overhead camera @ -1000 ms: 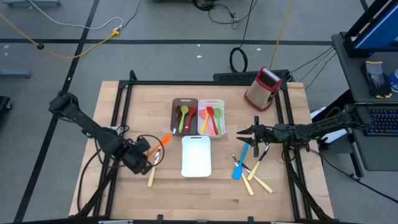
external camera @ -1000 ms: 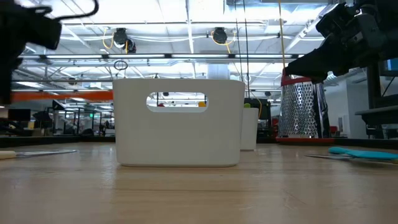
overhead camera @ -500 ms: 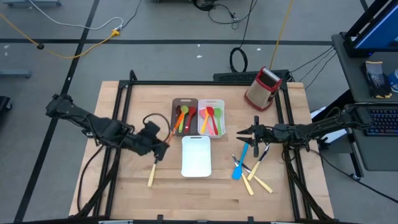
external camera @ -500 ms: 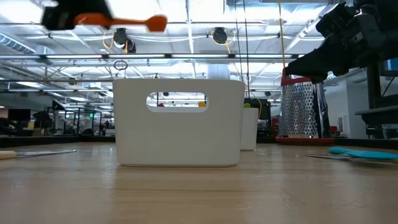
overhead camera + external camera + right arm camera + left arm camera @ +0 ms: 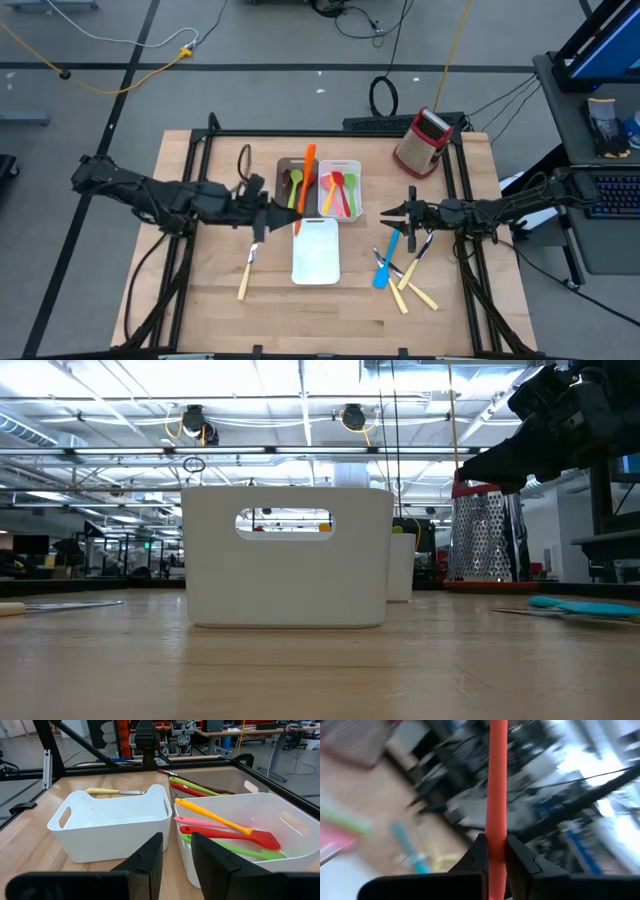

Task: Pick & Place Kitchen Items
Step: Put the orange spatula into the top white bin

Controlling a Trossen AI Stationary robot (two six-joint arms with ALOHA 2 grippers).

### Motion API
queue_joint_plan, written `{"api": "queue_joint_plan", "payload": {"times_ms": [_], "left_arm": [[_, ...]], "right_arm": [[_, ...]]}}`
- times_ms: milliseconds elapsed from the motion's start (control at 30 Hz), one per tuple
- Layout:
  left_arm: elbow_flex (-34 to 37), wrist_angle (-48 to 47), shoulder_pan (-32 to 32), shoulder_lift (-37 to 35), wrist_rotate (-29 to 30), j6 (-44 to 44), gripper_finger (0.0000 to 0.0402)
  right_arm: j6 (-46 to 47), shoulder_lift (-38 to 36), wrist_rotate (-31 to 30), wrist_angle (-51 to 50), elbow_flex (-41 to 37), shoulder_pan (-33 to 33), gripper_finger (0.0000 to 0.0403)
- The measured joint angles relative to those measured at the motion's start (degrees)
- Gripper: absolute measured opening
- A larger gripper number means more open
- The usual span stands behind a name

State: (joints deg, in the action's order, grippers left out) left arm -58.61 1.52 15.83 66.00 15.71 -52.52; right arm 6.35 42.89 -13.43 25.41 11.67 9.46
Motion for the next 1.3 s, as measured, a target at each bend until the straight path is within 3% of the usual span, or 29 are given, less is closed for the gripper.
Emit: {"api": "queue_joint_plan", "payload": {"times_ms": [133,367,667,867,1300], "left_arm": [[0.0,9.5,-0.1,0.0,-0.4,3.5,0.0024],[0.0,17.1,0.0,2.7,-0.2,7.0,0.0005],[-0.1,19.1,-2.1,8.5,3.8,-0.4,0.0004],[-0.1,18.8,-6.3,13.7,4.7,-10.0,0.0003],[0.0,17.1,-14.5,24.1,-12.0,-33.4,0.0002]], "right_arm": [[0.0,0.0,0.0,0.0,0.0,0.0,0.0093],[0.0,0.0,0.0,-0.2,0.0,0.0,0.0093],[0.0,0.0,0.0,-0.5,0.0,0.0,0.0093],[0.0,0.0,0.0,-0.4,0.0,0.0,0.0093],[0.0,0.0,0.0,-0.5,0.0,0.0,0.0093]]}}
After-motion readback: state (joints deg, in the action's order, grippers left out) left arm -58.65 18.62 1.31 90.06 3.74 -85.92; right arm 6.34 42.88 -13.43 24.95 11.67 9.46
